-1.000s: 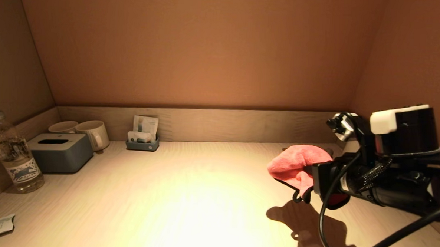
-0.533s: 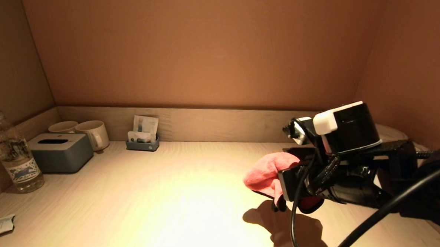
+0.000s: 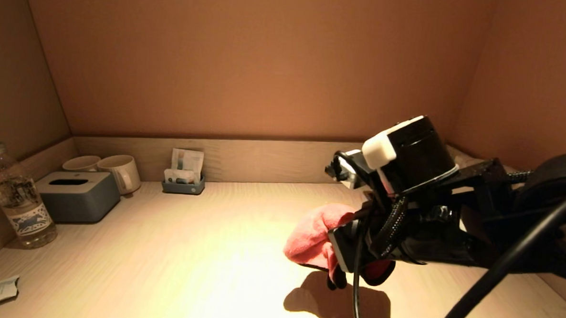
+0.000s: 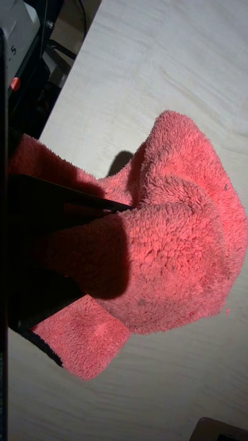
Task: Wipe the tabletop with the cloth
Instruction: Sweep the stains on the table
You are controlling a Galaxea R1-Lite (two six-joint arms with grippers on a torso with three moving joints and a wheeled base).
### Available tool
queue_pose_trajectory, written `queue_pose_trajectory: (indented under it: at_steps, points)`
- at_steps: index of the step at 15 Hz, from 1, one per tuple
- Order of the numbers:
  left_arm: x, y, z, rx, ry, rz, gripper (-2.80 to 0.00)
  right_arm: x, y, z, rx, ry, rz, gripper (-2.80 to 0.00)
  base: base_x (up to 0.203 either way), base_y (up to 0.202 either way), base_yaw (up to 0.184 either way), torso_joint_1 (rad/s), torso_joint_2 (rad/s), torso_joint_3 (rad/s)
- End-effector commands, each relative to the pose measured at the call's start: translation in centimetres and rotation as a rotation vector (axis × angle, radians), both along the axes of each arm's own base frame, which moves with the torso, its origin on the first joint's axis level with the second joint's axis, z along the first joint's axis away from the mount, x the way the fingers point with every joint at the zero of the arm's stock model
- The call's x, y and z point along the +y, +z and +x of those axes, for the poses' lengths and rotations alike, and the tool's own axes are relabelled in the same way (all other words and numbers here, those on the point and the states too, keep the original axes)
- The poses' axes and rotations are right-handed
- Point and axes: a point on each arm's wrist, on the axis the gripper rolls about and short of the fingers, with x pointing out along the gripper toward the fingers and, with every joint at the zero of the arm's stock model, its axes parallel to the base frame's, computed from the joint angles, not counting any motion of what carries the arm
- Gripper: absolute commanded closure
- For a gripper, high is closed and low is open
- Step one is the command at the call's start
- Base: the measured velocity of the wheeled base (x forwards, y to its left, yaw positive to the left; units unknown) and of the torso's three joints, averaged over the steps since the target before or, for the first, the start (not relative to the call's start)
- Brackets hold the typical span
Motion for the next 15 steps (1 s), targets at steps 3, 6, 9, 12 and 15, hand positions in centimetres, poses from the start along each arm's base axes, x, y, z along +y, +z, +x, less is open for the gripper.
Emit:
queue_pose_trajectory:
  at_steps: [3,6,9,12,15]
  points:
    - [0.0,0.0,0.0,0.001,0.0,0.0,0.0,1.0,-1.1,-0.5,0.12,0.054,-0.084,0.0,0.0,0.0,0.0,0.0,0.0,0.0]
    - [0.0,0.0,0.0,0.002,0.0,0.0,0.0,1.5,-0.4,0.1,0.095,0.062,-0.067,0.0,0.0,0.0,0.0,0.0,0.0,0.0]
    - [0.0,0.0,0.0,0.001,-0.001,0.0,0.0,3.0,-0.1,0.7,0.083,0.089,-0.062,0.0,0.0,0.0,0.0,0.0,0.0,0.0]
    - [0.0,0.0,0.0,0.001,0.0,0.0,0.0,4.2,0.4,1.0,0.078,0.109,-0.059,0.0,0.0,0.0,0.0,0.0,0.0,0.0]
    - [0.0,0.0,0.0,0.001,-0.002,0.0,0.0,4.5,0.5,0.7,0.081,0.125,-0.062,0.0,0.0,0.0,0.0,0.0,0.0,0.0]
